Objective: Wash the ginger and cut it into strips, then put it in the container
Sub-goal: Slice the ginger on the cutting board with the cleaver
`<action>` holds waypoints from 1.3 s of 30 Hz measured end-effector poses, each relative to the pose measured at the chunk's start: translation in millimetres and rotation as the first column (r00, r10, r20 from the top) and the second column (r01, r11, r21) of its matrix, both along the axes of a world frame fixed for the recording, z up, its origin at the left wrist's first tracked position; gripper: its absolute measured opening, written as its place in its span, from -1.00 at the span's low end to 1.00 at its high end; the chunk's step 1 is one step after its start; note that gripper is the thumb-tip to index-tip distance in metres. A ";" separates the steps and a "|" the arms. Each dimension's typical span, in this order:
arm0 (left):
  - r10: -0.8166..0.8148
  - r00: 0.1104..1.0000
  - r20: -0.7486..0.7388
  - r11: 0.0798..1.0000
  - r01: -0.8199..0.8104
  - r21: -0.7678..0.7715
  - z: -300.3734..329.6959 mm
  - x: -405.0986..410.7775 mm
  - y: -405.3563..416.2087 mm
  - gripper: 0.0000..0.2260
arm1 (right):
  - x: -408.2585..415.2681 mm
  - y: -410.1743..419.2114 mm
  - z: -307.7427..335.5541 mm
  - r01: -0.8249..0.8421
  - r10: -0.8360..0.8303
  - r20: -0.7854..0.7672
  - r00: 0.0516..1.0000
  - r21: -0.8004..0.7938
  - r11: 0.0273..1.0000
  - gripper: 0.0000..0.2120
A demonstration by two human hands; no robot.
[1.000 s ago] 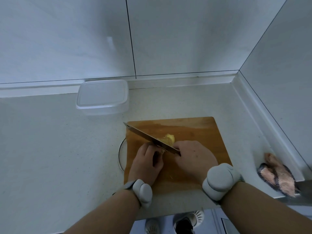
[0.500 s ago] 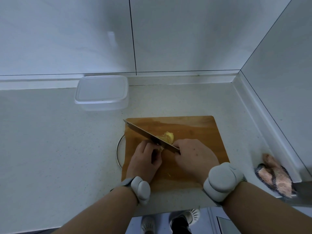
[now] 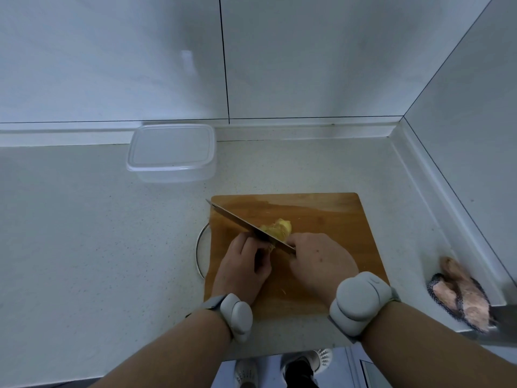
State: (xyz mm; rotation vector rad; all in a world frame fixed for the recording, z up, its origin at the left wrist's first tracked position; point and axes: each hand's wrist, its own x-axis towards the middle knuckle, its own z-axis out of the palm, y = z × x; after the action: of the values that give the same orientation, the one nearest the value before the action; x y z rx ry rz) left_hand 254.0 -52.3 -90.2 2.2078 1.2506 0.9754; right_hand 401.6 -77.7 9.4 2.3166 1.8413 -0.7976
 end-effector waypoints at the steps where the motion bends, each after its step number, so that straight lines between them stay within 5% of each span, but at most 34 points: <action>1: 0.002 1.000 0.000 1.000 -0.002 0.003 -0.3 0.1 0.3 -0.86 | -0.2 1.0 -0.8 0.000 0.000 0.000 1.000 -0.002 1.000 -0.81; 39: 0.022 0.999 -0.043 1.000 -0.022 -0.006 6.0 1.5 -1.9 -0.81 | 3.8 -2.9 10.5 -0.007 0.007 -0.041 0.999 0.001 1.000 -0.79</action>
State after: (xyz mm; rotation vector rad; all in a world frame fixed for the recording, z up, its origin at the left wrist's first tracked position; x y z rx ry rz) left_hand 255.5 -54.2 -84.2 2.2251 1.2980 0.9361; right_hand 405.4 -80.7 19.8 2.3101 1.8651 -0.8502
